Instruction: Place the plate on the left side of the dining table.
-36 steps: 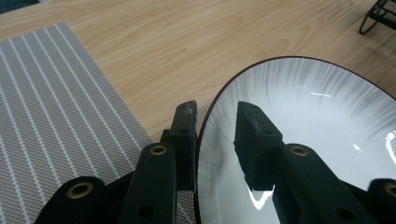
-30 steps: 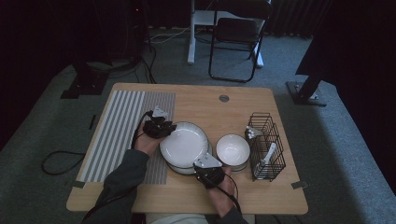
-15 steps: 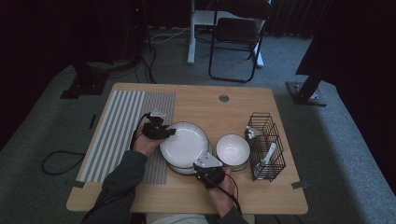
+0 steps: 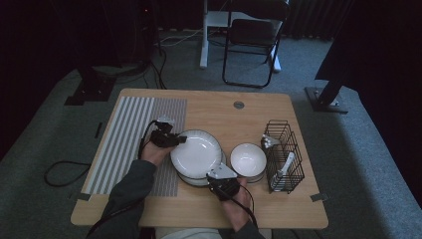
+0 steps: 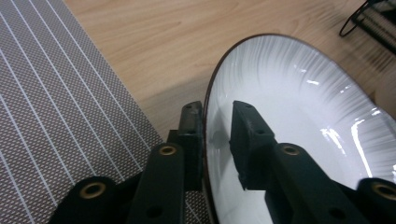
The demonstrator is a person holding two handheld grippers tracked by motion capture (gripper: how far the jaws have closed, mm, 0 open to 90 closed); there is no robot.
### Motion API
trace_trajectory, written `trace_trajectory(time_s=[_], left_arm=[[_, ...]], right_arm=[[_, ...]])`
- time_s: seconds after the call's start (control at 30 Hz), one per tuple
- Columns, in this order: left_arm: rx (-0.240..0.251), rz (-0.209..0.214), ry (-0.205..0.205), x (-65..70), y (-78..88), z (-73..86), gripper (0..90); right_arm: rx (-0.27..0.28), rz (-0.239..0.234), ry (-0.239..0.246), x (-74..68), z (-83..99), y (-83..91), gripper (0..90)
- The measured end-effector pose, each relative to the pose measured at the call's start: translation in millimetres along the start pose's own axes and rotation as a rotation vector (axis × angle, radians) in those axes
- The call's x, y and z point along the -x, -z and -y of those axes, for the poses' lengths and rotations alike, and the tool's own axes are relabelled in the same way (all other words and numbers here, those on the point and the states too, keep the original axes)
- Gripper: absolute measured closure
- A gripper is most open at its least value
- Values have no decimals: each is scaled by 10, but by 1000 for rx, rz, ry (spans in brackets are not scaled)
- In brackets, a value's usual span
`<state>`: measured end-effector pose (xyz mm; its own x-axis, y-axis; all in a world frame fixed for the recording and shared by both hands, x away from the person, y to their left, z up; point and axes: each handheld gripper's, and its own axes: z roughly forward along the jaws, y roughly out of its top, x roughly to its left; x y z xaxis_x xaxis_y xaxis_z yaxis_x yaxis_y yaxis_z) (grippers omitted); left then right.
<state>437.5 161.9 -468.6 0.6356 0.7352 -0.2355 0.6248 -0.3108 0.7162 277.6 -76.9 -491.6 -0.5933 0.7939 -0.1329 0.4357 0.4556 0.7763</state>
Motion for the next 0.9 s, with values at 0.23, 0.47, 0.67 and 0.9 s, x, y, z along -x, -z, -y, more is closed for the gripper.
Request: trace_trajectory(time_s=[0.23, 0.47, 0.67, 0.9], left_arm=[[53, 49, 14, -8, 99, -18, 832], [90, 55, 34, 16, 143, -39, 850], [113, 60, 50, 11, 189, -39, 848], [146, 51, 75, -29, 260, -42, 840]], right_arm=[[-7, 5, 0, -2, 20, -11, 725], [-13, -2, 3, -18, 47, -10, 690], [13, -17, -6, 3, 64, 31, 620], [36, -17, -7, 7, 86, 70, 586]])
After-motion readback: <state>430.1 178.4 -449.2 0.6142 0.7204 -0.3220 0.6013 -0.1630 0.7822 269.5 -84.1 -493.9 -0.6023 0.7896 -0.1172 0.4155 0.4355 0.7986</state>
